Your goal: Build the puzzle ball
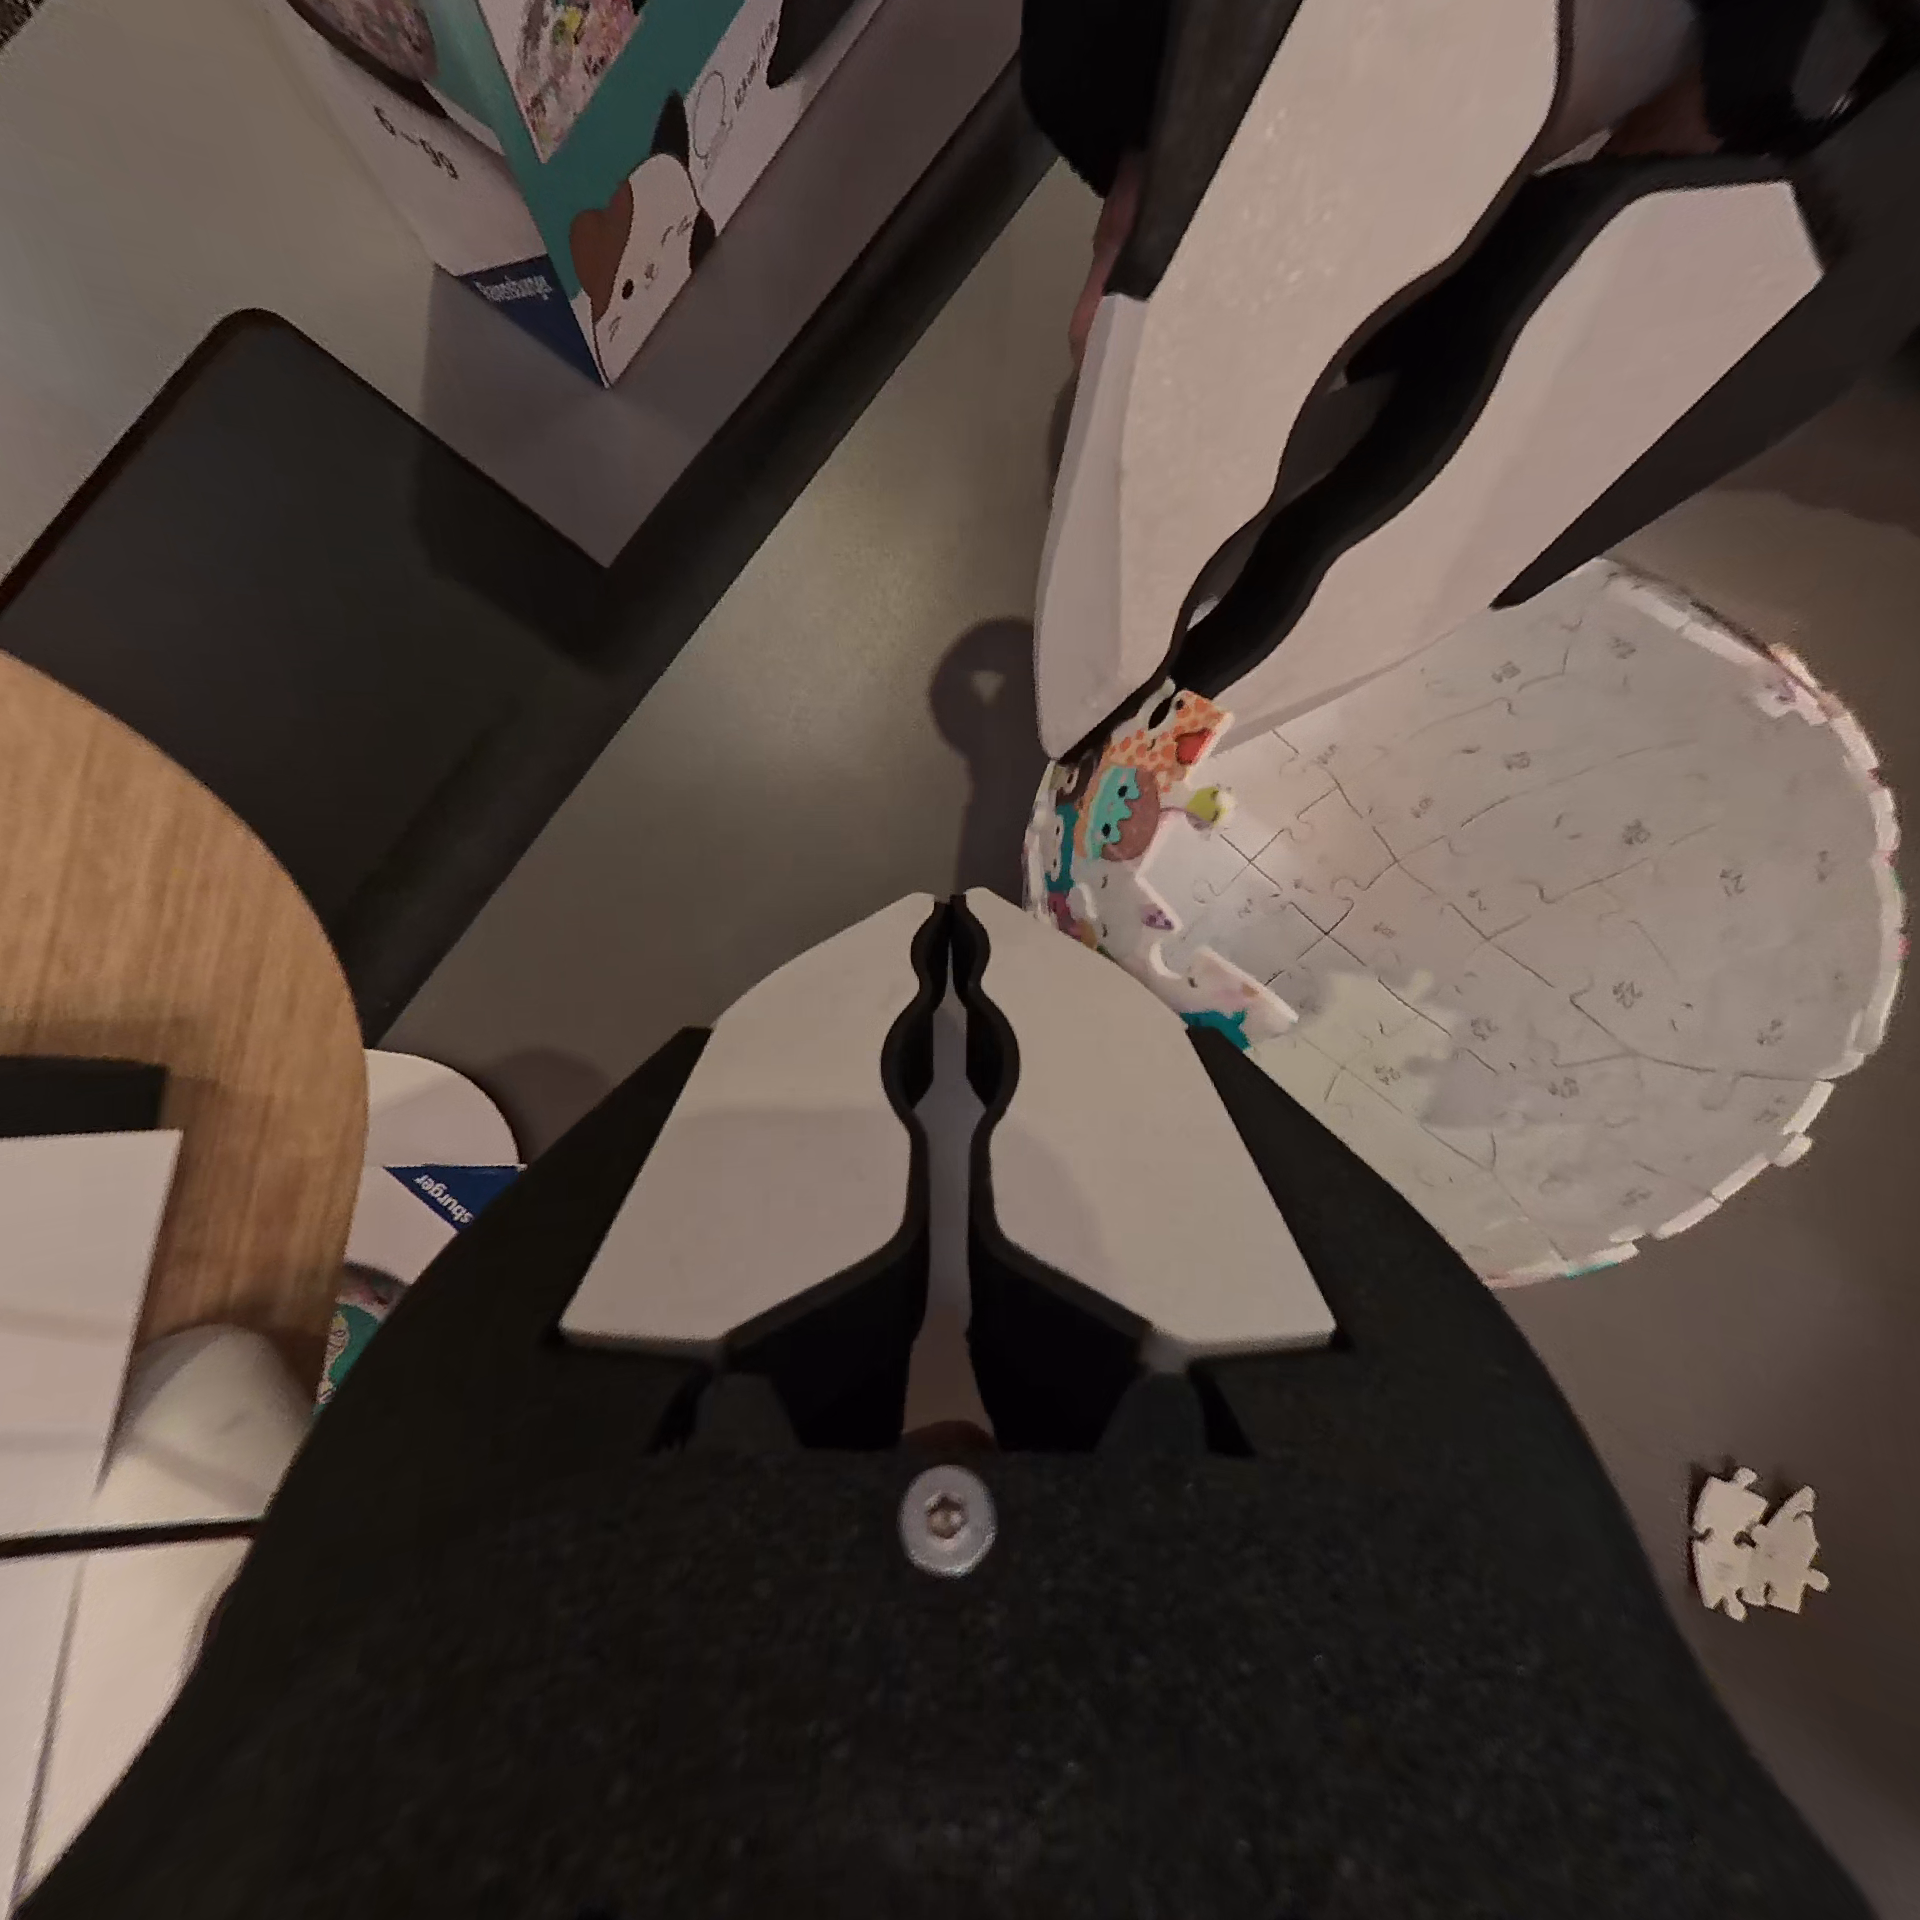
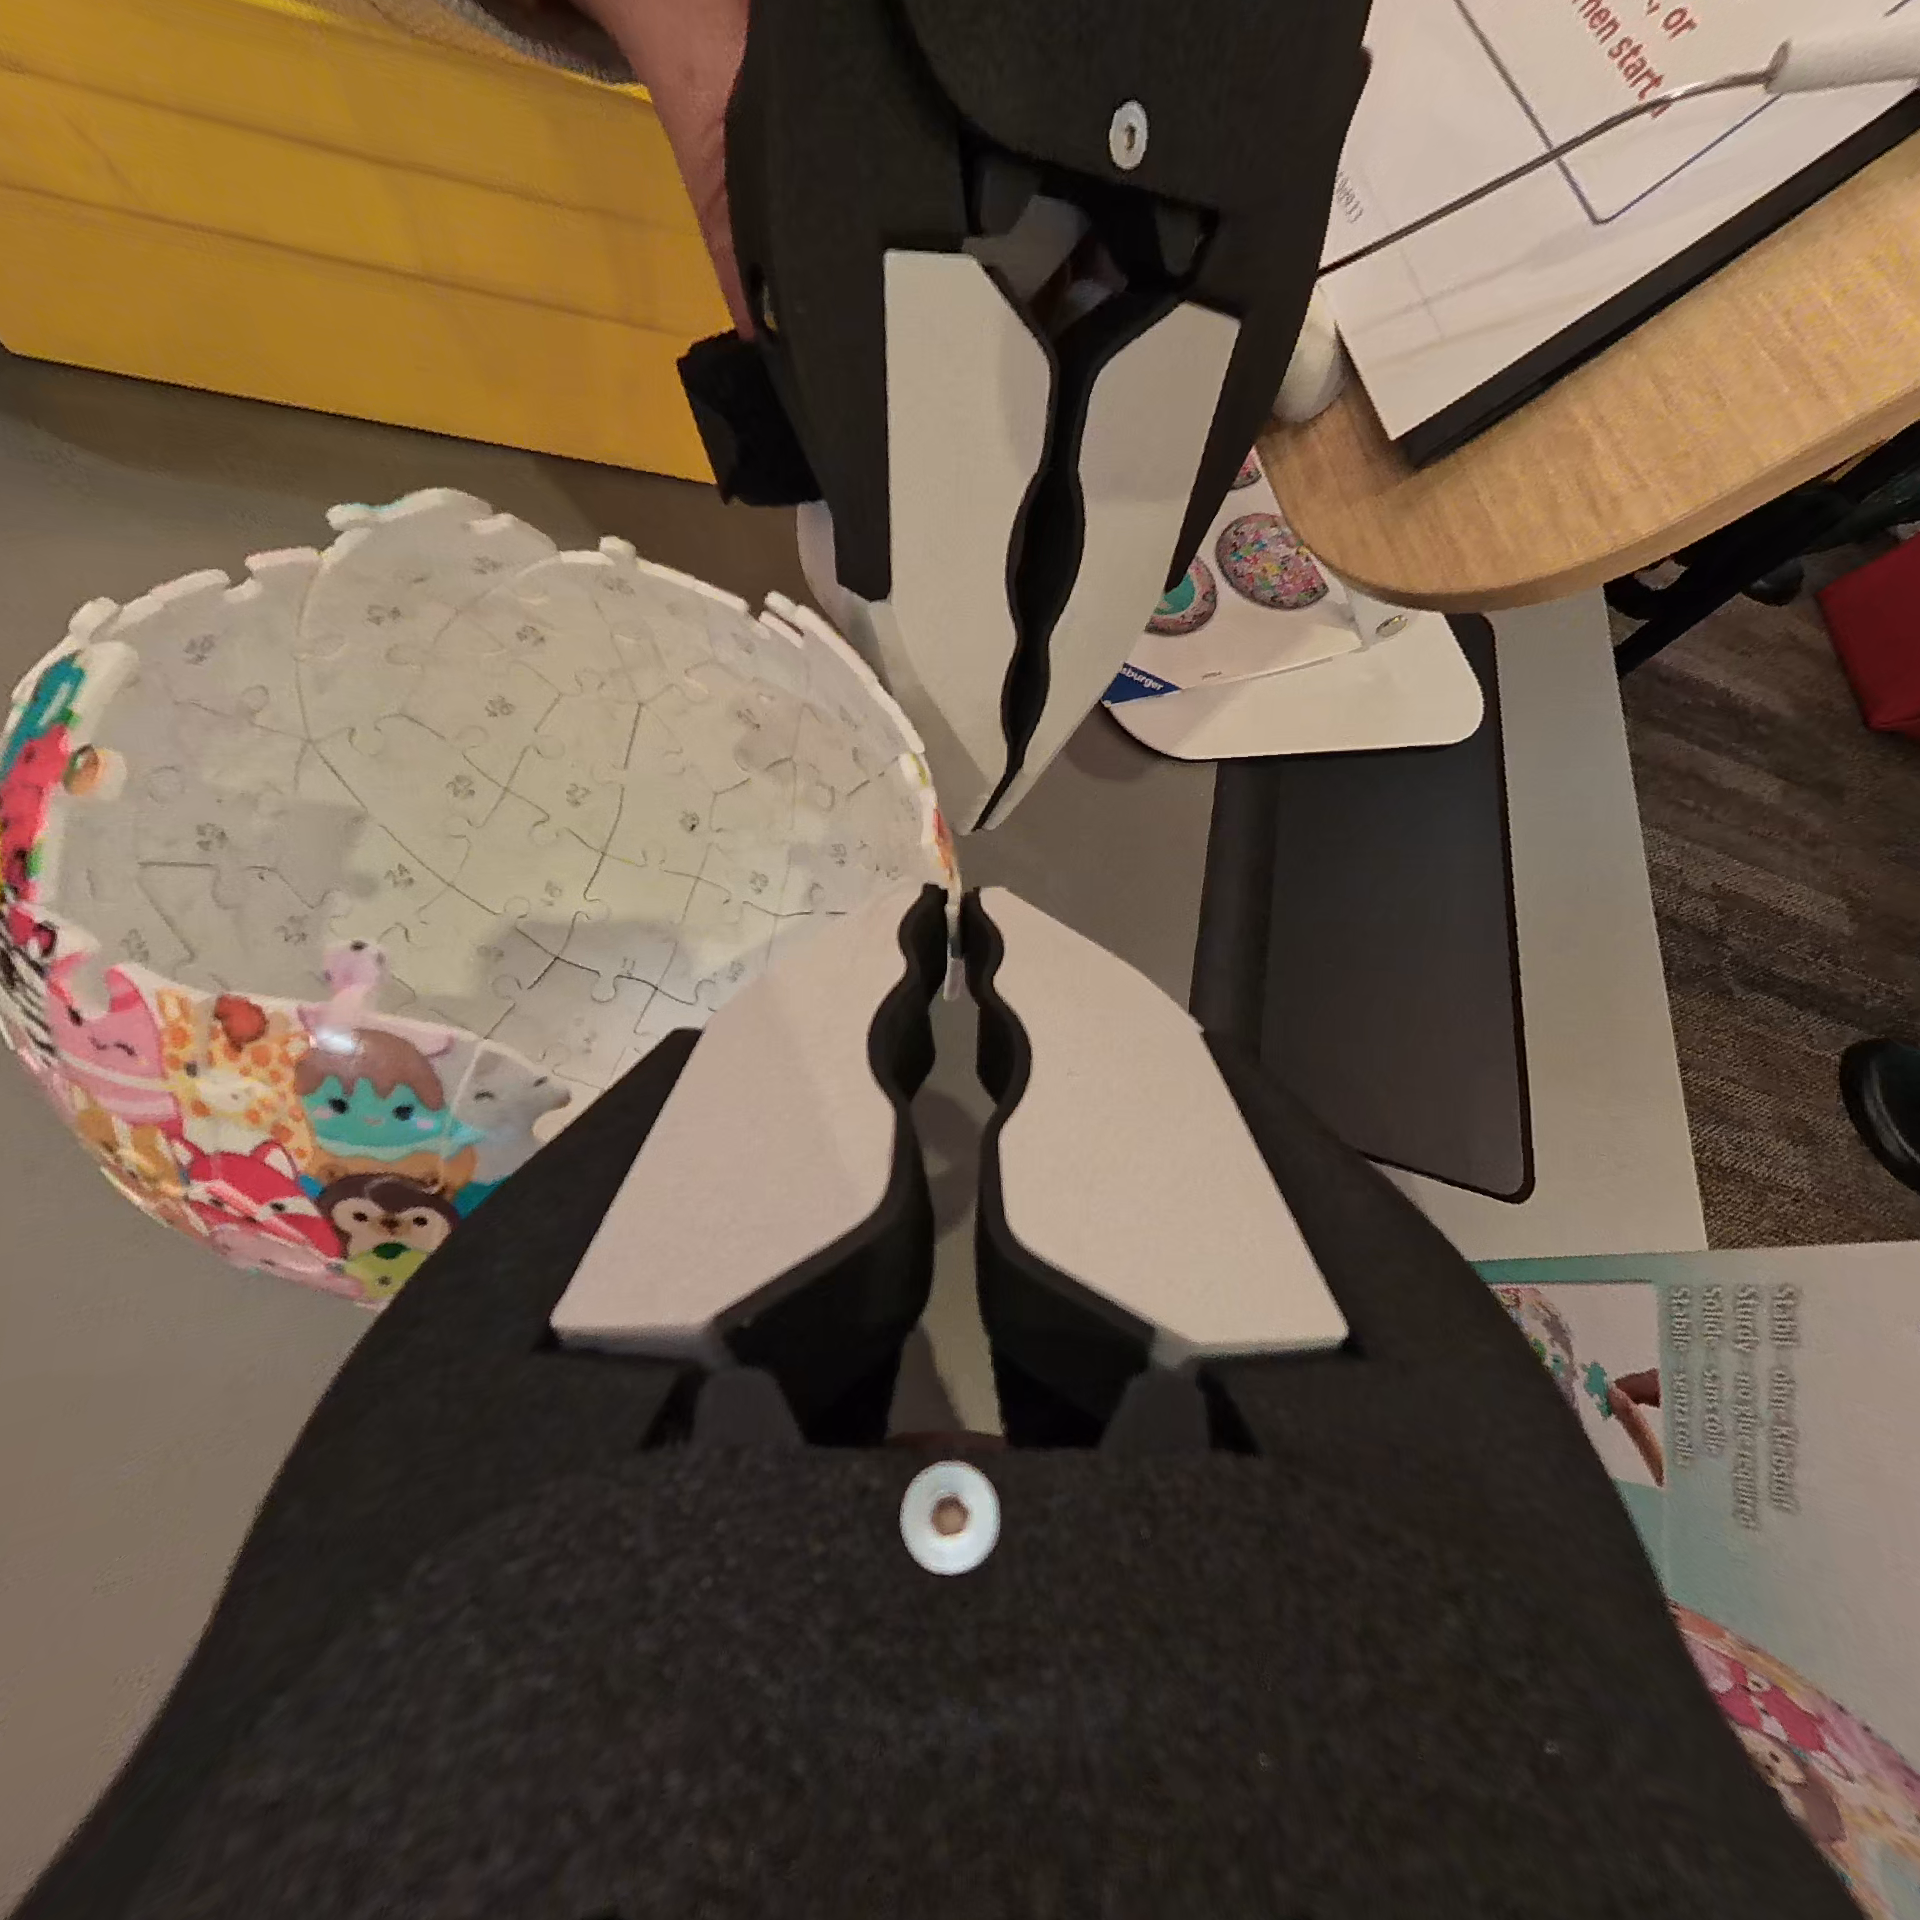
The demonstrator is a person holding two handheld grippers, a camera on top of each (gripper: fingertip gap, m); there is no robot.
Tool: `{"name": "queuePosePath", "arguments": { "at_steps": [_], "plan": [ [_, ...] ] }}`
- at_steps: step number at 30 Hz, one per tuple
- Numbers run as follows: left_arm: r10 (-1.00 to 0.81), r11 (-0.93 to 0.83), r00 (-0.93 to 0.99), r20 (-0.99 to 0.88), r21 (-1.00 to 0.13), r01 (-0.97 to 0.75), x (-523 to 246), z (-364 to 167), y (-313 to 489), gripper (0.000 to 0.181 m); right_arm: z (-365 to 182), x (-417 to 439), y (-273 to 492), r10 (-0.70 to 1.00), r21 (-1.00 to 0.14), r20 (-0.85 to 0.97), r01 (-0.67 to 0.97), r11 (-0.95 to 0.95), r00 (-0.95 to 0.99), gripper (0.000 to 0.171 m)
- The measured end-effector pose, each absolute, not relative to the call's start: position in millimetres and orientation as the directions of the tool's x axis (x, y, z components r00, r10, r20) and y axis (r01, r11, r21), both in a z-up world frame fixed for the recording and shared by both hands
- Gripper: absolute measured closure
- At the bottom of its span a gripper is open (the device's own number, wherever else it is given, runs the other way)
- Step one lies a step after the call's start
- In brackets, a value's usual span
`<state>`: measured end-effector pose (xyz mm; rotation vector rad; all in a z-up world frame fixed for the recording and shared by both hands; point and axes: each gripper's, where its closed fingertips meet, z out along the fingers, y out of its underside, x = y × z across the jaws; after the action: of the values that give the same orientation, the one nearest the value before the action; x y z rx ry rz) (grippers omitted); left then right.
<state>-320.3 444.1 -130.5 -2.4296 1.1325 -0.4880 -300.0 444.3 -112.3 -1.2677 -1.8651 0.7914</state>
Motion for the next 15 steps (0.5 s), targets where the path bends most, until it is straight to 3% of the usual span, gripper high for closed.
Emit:
{"name": "queuePosePath", "arguments": {
  "at_steps": [15],
  "plan": [
    [-0.785,-0.573,0.606,0.128,-0.52,-0.633,-318.3,-127.7,446.0,0.181,-114.0,-299.8,444.2,0.941,-0.807,0.22,0.493,0.324,-0.259,0.169]
  ]
}}
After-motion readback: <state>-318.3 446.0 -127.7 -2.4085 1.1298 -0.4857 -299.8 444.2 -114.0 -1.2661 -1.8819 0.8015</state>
